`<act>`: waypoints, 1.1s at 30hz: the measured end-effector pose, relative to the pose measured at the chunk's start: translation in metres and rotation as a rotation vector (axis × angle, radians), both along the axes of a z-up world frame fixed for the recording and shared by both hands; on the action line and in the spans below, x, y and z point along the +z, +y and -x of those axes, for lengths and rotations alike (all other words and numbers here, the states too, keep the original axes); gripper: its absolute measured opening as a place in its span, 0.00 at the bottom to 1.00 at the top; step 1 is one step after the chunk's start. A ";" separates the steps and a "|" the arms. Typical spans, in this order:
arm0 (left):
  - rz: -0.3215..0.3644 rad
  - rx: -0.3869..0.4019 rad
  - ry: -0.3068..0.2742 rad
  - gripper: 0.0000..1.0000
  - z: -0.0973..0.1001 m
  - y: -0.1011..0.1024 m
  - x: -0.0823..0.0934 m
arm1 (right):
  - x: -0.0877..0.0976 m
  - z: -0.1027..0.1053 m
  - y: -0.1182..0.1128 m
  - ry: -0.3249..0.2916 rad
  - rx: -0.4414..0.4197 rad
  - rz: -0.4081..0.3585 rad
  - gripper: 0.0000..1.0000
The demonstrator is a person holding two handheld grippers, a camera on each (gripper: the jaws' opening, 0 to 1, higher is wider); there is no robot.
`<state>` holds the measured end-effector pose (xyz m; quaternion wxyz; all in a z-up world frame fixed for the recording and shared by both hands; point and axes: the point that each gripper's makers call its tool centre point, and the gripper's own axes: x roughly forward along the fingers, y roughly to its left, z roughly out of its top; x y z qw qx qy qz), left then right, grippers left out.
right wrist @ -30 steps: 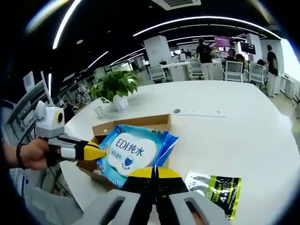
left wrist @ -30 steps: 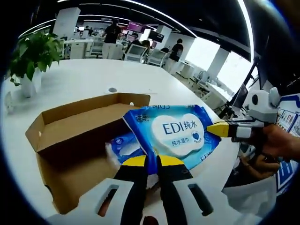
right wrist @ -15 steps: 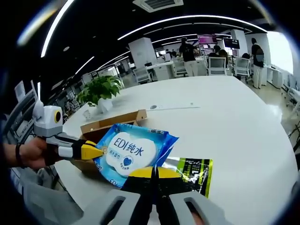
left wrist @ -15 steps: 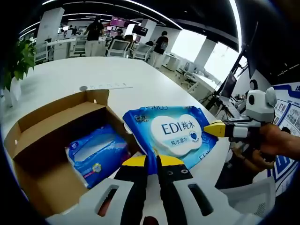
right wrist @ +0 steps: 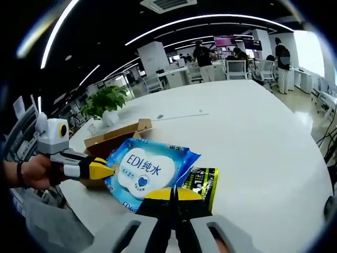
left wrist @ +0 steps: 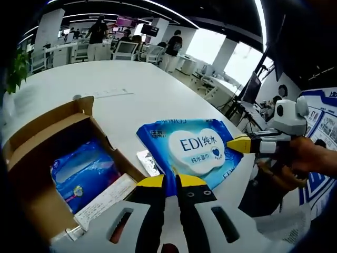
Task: Operate the shoe box by opening the lid, removing the specified soft item, and placing it in the target area until the item is outside and the box remains undamaged.
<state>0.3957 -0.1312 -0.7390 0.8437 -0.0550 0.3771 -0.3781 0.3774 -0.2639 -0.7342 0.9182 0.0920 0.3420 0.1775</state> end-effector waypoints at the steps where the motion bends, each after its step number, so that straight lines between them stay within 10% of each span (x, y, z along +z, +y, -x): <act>1: 0.000 0.000 0.001 0.06 0.000 -0.002 -0.001 | -0.001 -0.001 -0.002 0.001 0.002 0.001 0.00; 33: -0.146 -0.020 0.043 0.06 -0.006 -0.028 -0.061 | -0.064 -0.031 -0.026 0.107 0.100 0.027 0.00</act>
